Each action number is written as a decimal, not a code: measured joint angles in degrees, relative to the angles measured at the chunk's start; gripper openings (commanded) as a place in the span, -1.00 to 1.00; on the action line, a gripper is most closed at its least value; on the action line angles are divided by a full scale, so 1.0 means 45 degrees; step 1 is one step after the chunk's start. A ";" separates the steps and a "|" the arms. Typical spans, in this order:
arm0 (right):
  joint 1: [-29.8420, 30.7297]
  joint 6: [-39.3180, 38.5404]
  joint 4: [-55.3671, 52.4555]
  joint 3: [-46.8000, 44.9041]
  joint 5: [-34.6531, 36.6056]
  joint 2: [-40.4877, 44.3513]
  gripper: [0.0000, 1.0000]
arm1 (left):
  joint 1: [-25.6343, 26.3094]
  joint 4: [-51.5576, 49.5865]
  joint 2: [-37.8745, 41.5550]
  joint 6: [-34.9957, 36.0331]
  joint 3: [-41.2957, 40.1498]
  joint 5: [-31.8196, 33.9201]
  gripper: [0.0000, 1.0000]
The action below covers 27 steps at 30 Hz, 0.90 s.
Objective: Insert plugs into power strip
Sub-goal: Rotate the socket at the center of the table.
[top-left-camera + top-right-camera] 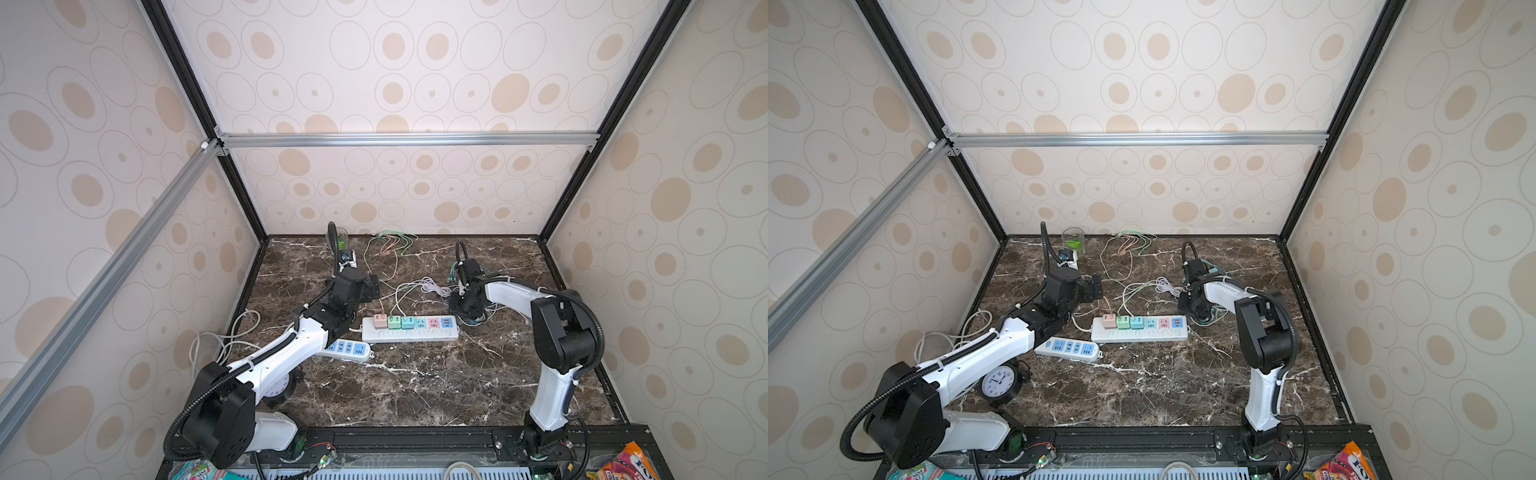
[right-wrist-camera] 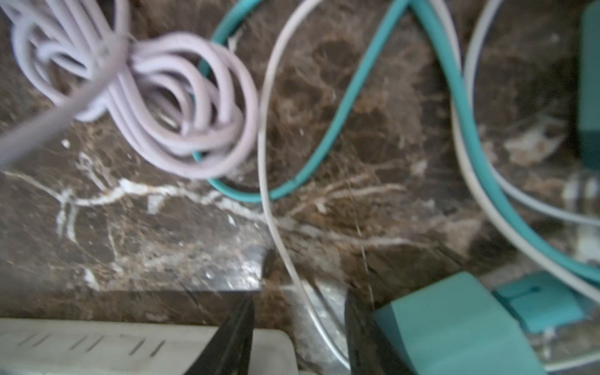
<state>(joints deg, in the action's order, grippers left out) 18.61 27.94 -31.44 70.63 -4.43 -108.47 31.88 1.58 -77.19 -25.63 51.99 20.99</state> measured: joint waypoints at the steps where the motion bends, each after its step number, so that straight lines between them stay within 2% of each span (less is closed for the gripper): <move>1: -0.0010 -0.0078 -0.0214 -0.0141 0.0053 0.0165 -0.04 | 0.0000 0.0005 -0.0044 0.0000 0.0000 -0.0019 0.97; 5: -0.0126 -0.0204 -0.0923 -0.0321 0.0199 0.0738 0.01 | 0.0000 0.0005 -0.0155 0.0005 0.0000 -0.0049 0.97; 10: -0.0165 0.0262 -0.1020 -0.0495 0.0248 0.1851 0.20 | 0.0000 0.0005 -0.0393 0.0015 0.0005 -0.0107 0.97; 18: -0.0165 0.2210 -0.0491 -0.1370 0.2322 0.2807 0.48 | 0.0000 0.0005 -0.0549 0.0112 0.0024 -0.0126 0.97; 20: -0.0175 0.2297 -0.0432 -0.1603 0.2759 0.2812 0.64 | 0.0000 0.0000 -0.0549 0.0136 0.0024 -0.0121 0.97; 21: -0.0180 0.2225 -0.0461 -0.1642 0.2943 0.2807 0.91 | 0.0000 0.0005 -0.0549 0.0146 0.0024 -0.0121 0.97; 22: -0.0185 0.2084 -0.0457 -0.1637 0.3089 0.2807 0.99 | 0.0000 0.0005 -0.0549 0.0146 0.0024 -0.0121 0.97; 27: -0.0228 0.1423 -0.0884 -0.0967 0.3415 0.2594 0.99 | 0.0000 0.0005 -0.0549 0.0175 0.0024 -0.0121 0.97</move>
<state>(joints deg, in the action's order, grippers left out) 17.58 34.35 -35.42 66.28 10.94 -96.79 31.88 1.61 -79.66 -24.84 52.10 20.45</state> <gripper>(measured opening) 0.994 0.984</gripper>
